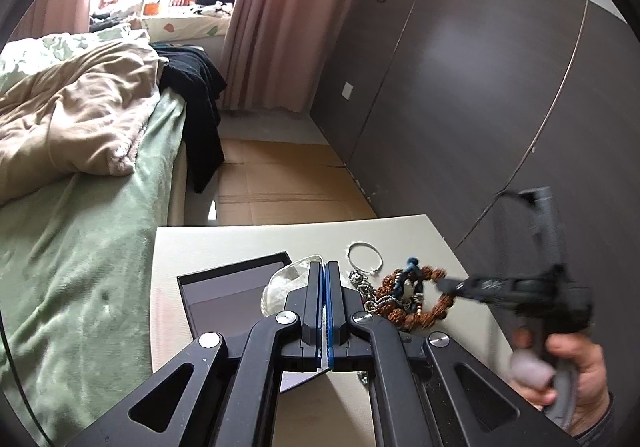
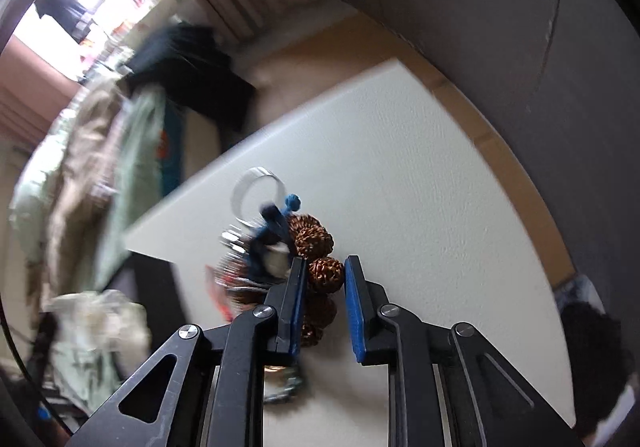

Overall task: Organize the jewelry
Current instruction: 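Lift the brown bead bracelet with the left gripper and drop it into the black box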

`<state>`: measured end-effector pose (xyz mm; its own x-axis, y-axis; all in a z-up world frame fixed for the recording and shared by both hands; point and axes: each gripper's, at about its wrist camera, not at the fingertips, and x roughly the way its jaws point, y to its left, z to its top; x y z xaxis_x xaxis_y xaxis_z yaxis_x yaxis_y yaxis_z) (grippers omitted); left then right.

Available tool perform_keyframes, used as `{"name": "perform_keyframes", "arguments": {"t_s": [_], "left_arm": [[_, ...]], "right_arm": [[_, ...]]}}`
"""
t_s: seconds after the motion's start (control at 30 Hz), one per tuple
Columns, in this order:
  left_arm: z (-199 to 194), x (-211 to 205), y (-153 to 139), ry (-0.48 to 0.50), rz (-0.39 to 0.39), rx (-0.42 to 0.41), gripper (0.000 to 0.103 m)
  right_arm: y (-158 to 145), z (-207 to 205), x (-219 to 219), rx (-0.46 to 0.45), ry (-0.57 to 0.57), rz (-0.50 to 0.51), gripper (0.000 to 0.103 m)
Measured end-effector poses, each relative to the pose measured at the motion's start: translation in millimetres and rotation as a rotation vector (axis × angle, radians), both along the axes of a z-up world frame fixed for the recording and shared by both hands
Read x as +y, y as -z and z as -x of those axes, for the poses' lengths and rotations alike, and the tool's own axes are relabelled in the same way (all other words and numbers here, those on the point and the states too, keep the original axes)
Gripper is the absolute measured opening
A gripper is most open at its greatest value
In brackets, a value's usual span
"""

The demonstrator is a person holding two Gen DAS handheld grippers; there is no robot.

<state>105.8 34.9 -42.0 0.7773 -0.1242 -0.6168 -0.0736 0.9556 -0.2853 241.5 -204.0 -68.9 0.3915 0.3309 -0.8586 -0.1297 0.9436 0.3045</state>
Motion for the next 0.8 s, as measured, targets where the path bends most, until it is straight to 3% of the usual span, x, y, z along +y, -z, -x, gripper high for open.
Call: {"name": "perform_keyframes", "arguments": {"t_s": [0.13, 0.57, 0.8], "left_arm": [[1.5, -3.3, 0.4, 0.002, -0.010, 0.002, 0.000], [11.4, 19.3, -5.6, -0.074, 0.003, -0.029, 0.000], [8.1, 32.3, -3.1, -0.116, 0.038, -0.030, 0.000]], "right_arm": [[-24.5, 12.6, -2.0, -0.069, -0.044, -0.088, 0.020], [-97.2, 39.7, 23.7, -0.249, -0.156, -0.107, 0.020], [-123.7, 44.5, 53.2, -0.278, -0.228, -0.155, 0.020]]}}
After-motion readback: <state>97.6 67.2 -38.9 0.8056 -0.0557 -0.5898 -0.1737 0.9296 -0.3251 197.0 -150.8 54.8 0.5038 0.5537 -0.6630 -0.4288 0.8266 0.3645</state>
